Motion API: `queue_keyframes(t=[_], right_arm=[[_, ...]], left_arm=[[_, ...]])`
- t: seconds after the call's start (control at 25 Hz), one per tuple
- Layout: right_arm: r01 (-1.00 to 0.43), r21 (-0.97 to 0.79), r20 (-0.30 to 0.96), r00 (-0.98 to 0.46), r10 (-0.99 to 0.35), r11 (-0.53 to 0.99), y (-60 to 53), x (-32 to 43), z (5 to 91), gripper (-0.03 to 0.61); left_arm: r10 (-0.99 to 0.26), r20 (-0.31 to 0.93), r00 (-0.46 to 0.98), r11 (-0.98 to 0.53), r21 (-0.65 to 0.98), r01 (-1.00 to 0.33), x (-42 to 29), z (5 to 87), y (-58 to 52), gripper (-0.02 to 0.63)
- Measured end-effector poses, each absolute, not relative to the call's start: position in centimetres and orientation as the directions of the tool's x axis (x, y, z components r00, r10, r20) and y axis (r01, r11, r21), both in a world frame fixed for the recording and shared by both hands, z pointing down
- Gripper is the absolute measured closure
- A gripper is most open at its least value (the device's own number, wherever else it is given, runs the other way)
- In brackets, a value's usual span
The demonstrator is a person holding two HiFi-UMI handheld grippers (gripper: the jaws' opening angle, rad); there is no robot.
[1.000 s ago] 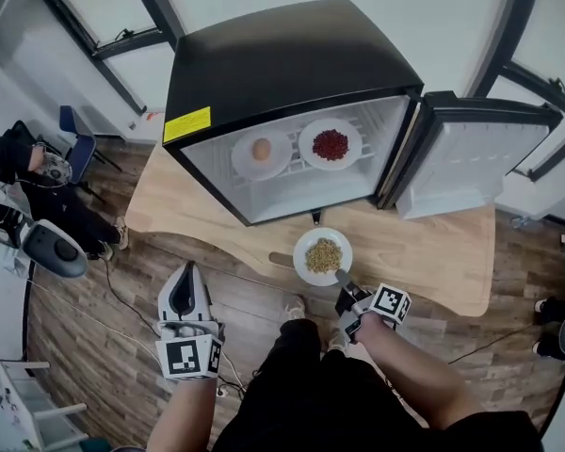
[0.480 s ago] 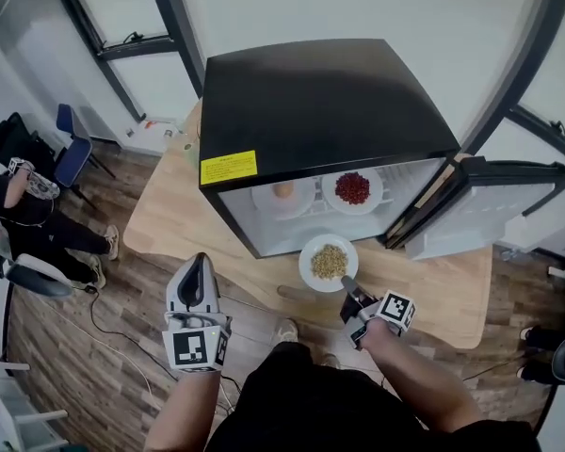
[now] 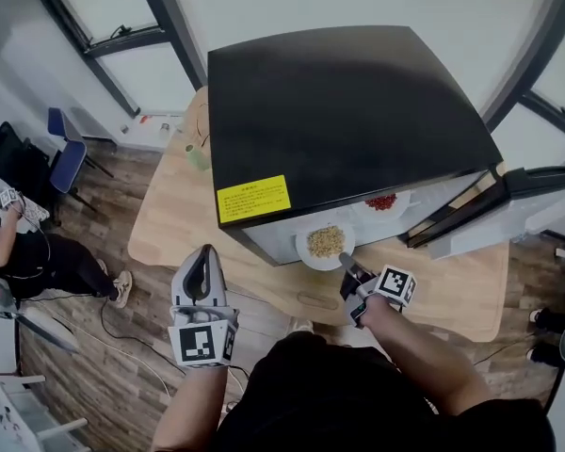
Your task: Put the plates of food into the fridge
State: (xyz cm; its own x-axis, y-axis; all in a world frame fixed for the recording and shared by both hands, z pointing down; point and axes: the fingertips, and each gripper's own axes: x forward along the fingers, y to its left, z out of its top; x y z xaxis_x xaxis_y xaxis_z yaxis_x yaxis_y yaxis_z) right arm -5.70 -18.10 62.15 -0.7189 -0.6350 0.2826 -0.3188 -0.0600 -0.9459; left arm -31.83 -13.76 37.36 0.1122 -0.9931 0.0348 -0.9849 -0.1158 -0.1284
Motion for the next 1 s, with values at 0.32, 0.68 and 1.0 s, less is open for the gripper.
queue_keyframes(t=[0.32, 0.68, 1.0], right_arm=[[-0.358, -0.931, 0.321, -0.717, -0.619, -0.069, -21.4, -9.3, 64.1, 0.543], [-0.498, -0.866, 0.405, -0.656, -0.637, -0.038, -24.0, -10.9, 65.0, 0.545], [-0.722, -0.692, 0.603, -0.552, -0.576, -0.032, -24.4, -11.0, 66.3, 0.503]], left_arm=[[-0.993, 0.047, 0.104, -0.109, -0.118, -0.987, -35.9, 38.7, -16.5, 0.609], [-0.992, 0.067, 0.107, -0.114, -0.118, -0.986, -38.9, 38.9, -19.4, 0.609], [-0.990, 0.052, 0.134, -0.139, -0.115, -0.984, -39.6, 39.1, -20.2, 0.609]])
